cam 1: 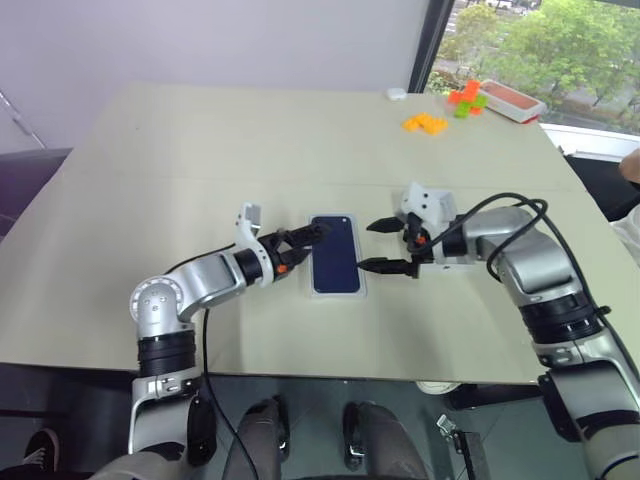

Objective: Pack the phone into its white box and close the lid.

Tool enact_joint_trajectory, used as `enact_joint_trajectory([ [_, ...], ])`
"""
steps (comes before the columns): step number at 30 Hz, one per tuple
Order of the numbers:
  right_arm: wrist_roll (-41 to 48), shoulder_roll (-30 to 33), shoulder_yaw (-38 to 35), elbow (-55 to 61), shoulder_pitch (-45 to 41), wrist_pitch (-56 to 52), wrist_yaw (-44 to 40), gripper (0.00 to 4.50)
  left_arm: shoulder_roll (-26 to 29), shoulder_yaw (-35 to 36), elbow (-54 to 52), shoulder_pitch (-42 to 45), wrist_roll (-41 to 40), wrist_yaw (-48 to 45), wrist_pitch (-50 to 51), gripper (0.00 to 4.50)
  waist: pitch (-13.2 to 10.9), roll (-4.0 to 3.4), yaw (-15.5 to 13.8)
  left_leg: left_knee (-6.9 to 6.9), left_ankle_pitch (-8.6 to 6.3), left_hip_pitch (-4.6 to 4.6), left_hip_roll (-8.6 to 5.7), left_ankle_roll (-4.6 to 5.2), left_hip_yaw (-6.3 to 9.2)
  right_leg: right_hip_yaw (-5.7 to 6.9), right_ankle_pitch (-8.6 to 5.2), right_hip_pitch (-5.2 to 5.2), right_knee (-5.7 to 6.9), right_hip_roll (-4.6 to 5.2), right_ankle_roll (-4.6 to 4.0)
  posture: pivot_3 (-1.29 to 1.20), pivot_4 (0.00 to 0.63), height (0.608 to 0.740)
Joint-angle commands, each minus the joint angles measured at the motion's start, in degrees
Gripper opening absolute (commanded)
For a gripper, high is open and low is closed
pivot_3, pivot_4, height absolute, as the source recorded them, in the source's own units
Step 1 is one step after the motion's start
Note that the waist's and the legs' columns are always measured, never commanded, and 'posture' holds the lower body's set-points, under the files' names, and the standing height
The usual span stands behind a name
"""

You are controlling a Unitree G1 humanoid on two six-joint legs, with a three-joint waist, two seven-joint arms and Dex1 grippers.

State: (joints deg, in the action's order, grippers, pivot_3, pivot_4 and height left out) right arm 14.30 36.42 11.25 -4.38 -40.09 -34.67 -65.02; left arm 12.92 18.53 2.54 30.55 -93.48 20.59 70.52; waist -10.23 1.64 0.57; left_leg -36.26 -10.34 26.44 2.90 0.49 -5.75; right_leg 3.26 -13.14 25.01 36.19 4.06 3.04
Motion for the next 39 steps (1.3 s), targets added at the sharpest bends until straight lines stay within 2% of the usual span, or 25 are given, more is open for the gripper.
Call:
enact_joint_trajectory([
  [1, 0.7, -0.4, -0.7, 0.7, -1.8, -0.6, 0.2, 4.5, 4.1, -0.6, -3.4, 1.2, -3.2, -2.8, -0.1, 4.48, 0.0, -0.01, 0.0, 0.01, 0.0, -0.02, 0.0, -0.01, -0.01, 0.0, 0.0, 0.0, 0.0, -0.01, 0.0, 0.0, 0.15, 0.74],
  [3, 0.8, -0.9, -0.7, 0.4, -2.3, -1.0, 0.6, 4.5, 8.4, -0.7, -4.3, 1.5, -1.2, -6.4, 0.6, 4.48, 0.0, -0.01, 0.1, 0.02, 0.0, -0.02, 0.02, -0.01, -0.01, 0.0, 0.0, -0.01, 0.0, -0.02, -0.01, 0.0, 0.15, 0.74],
  [7, 3.3, -3.4, -2.5, 0.4, -4.1, -5.8, 2.5, 4.5, 16.5, -3.5, -9.4, 1.2, 11.0, -17.7, -2.6, 4.48, 0.0, -0.02, 0.2, 0.06, -0.06, -0.02, 0.02, -0.12, -0.04, 0.0, 0.0, 0.03, -0.01, -0.05, -0.02, 0.0, 0.15, 0.74],
  [11, 3.9, -4.3, -4.7, -1.0, -4.8, -5.8, 4.8, 4.5, 26.8, -9.8, -16.7, -2.2, 30.0, -37.4, -15.5, 4.48, 0.0, -0.06, 0.1, 0.18, -0.09, 0.03, 0.01, -0.19, -0.11, -0.01, -0.01, 0.15, -0.05, 0.12, -0.03, 0.0, 0.15, 0.74],
  [15, -0.2, -3.2, -5.3, -6.3, -8.1, -7.7, 11.9, 4.5, 32.3, -13.0, -17.7, -6.0, 43.4, -52.9, -29.9, 4.48, 0.0, -0.09, 0.2, 0.38, -0.1, 0.13, -0.07, -0.2, -0.3, -0.05, -0.01, 0.36, -0.15, 0.38, -0.06, 0.0, 0.15, 0.74],
  [18, -2.6, -4.5, -7.8, -9.6, -11.5, -11.9, 21.5, 4.5, 29.7, -11.2, -17.5, -8.7, 47.6, -60.8, -41.0, 4.48, 0.0, -0.11, 0.2, 0.66, -0.11, 0.18, -0.16, -0.21, -0.43, -0.14, 0.02, 0.53, -0.24, 0.63, -0.12, 0.0, 0.15, 0.74],
  [24, -4.8, -1.8, -5.9, -7.7, -11.4, -16.6, 23.9, 4.5, 26.7, -11.3, -14.4, -8.5, 52.6, -66.9, -47.8, 4.48, 0.0, -0.17, 0.2, 0.96, -0.03, 0.64, -0.14, -0.26, -0.45, -0.18, 0.04, 1.17, -0.18, 0.63, -0.12, 0.0, 0.15, 0.74],
  [30, -5.7, 0.7, -4.5, -8.5, -10.1, -19.4, 23.0, 4.5, 23.6, -10.5, -11.1, -7.5, 55.0, -66.9, -49.4, 4.48, 0.0, -0.21, 0.2, 0.49, 0.08, 0.92, -0.03, -0.05, -0.45, -0.02, 0.11, 1.24, -0.07, 0.25, 0.21, 0.0, 0.15, 0.74],
  [34, -1.4, 0.4, -8.6, -8.4, -9.7, -30.9, 23.2, 4.5, 22.5, -9.8, -12.7, -8.2, 54.3, -66.2, -47.8, 4.48, 0.0, -0.21, 0.2, 0.08, 0.01, 0.91, 0.0, 0.07, -0.44, -0.01, 0.12, 1.02, 0.0, 0.01, 0.24, 0.0, 0.15, 0.74],
  [39, -1.2, -0.1, -8.2, -9.1, -11.9, -36.7, 25.8, 4.5, 21.6, -9.8, -13.1, -8.6, 54.5, -65.9, -47.0, 4.48, 0.0, -0.21, 0.2, 0.0, 0.13, 0.84, 0.03, 0.22, -0.4, -0.02, 0.18, 0.97, 0.1, 0.01, 0.21, 0.0, 0.15, 0.74],
])
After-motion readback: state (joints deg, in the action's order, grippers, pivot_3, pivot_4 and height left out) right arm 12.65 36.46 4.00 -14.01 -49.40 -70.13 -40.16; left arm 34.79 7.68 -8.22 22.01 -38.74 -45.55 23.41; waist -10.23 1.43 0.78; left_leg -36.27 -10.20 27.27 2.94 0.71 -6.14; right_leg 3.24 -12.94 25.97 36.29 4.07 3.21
